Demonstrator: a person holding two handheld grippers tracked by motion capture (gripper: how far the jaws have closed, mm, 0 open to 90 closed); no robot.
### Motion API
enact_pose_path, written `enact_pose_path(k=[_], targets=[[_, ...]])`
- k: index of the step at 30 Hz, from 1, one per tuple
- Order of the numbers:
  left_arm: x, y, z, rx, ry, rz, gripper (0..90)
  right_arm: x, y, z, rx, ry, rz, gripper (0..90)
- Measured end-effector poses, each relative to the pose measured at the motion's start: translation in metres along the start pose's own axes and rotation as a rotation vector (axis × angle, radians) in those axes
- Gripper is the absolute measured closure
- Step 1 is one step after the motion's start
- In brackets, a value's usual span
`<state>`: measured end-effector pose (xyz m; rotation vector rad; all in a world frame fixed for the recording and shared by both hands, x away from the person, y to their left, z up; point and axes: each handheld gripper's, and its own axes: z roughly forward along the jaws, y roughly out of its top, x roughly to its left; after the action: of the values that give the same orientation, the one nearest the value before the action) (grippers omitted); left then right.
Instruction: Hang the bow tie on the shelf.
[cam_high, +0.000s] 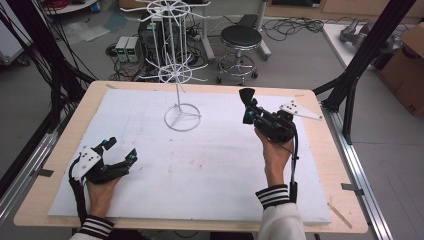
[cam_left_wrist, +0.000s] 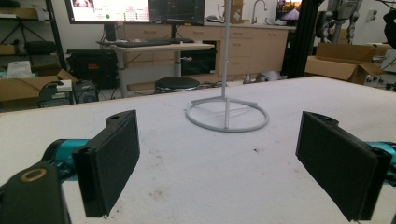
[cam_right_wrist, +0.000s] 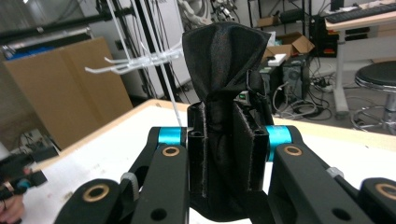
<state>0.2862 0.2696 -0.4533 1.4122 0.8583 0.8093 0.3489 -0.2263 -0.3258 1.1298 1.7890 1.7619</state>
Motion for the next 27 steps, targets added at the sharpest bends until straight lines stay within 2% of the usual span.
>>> enact_pose_path(k=[16, 27], targets=[[0.000, 0.000, 0.000, 0.003, 0.001, -0.001, 13.9, 0.008, 0.020, 0.037, -0.021, 0.052, 0.018, 76.4], [0.000, 0.000, 0.000, 0.002, 0.002, -0.003, 13.9, 0.019, 0.042, 0.068, -0.031, 0.086, 0.024, 76.4]])
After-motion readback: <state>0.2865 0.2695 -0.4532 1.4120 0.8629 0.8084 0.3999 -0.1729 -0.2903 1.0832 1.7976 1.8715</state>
